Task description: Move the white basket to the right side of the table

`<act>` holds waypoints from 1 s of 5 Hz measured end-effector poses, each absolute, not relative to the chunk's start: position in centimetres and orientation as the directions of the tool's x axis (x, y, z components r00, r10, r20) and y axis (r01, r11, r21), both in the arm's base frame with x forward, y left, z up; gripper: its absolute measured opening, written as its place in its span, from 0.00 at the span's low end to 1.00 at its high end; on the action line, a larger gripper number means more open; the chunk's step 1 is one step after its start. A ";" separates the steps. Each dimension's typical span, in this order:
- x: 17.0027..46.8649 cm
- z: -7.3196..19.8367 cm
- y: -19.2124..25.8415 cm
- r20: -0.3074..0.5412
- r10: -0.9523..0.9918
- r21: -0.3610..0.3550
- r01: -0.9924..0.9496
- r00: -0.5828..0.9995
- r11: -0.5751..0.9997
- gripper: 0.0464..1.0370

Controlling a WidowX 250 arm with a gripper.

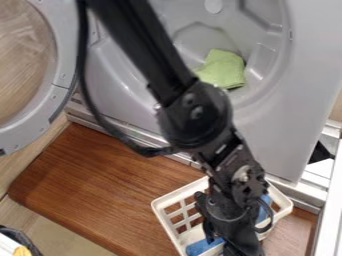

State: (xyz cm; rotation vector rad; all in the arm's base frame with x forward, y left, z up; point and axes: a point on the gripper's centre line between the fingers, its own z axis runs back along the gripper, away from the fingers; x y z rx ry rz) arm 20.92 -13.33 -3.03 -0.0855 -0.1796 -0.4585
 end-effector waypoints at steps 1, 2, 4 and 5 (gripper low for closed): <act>21.1 -1.8 -12.8 0.213 -0.388 -0.006 0.398 0.897 0.917 0.72; 21.3 -1.0 -13.0 0.238 -0.395 0.003 0.406 0.888 0.914 0.96; 21.8 1.1 -13.1 0.282 -0.407 0.011 0.421 0.869 0.907 0.96; 22.0 2.1 -13.1 0.307 -0.408 0.013 0.425 0.860 0.905 0.96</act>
